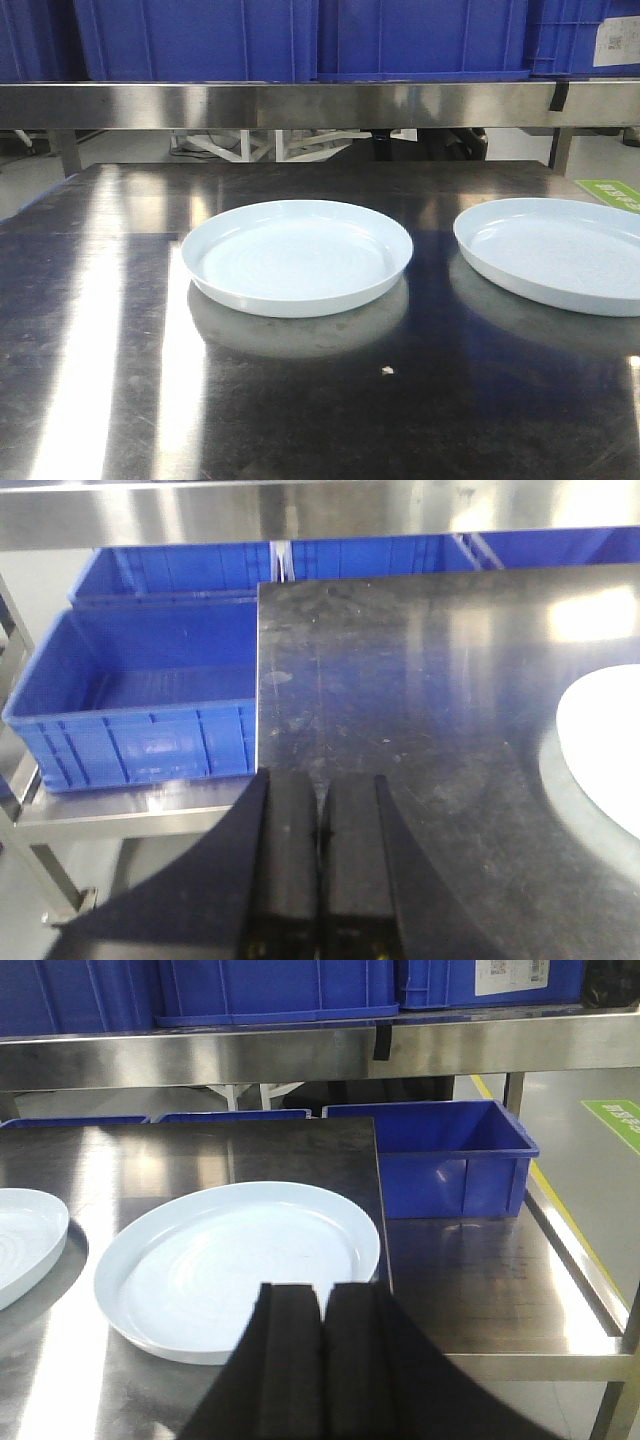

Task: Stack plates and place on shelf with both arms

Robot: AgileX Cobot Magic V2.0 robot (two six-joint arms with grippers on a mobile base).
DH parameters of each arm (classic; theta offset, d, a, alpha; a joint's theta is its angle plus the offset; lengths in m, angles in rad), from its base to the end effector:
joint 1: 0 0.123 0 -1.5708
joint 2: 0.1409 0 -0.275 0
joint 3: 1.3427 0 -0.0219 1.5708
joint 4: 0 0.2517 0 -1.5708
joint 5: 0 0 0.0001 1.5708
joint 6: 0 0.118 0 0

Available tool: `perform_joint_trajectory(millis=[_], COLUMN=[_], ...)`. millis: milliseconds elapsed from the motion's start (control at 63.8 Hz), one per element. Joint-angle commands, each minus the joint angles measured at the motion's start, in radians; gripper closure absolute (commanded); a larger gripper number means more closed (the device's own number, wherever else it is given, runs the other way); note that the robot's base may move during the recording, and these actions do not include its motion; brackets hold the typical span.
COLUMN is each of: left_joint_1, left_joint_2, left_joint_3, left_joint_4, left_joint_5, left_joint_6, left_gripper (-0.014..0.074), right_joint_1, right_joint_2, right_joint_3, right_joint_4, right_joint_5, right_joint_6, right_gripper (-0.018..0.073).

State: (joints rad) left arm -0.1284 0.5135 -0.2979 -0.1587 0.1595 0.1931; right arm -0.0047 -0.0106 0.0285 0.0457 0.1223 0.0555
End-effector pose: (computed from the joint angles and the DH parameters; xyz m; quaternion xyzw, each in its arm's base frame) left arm 0.1458 -0.0218 0.2465 0.0734 0.7972 -0.0376 0.5980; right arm 0.0947 0.0002 0.1917 0.0364 0.7246 0.0351 0.6873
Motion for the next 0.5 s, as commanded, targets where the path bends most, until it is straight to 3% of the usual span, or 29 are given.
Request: perform_joint_trajectory(millis=[0, 204, 486], left_joint_1=[0.002, 0.002, 0.002], left_joint_2=[-0.064, -0.219, -0.229], left_joint_3=[-0.002, 0.012, 0.012], left_joint_4=[-0.001, 0.001, 0.001], left_joint_5=[-0.086, -0.086, -0.108], left_joint_6=[-0.003, -0.003, -0.003], left_gripper=[0.0516, 0.0516, 0.0516], right_joint_1=[-0.005, -0.005, -0.005], right_joint_2=[-0.019, -0.019, -0.019], right_joint_3=[0.001, 0.001, 0.001], right_joint_4=[-0.013, -0.013, -0.013], right_joint_5=[-0.082, -0.082, -0.082], right_joint_6=[-0.009, -0.009, -0.009], right_gripper=[0.051, 0.051, 0.051])
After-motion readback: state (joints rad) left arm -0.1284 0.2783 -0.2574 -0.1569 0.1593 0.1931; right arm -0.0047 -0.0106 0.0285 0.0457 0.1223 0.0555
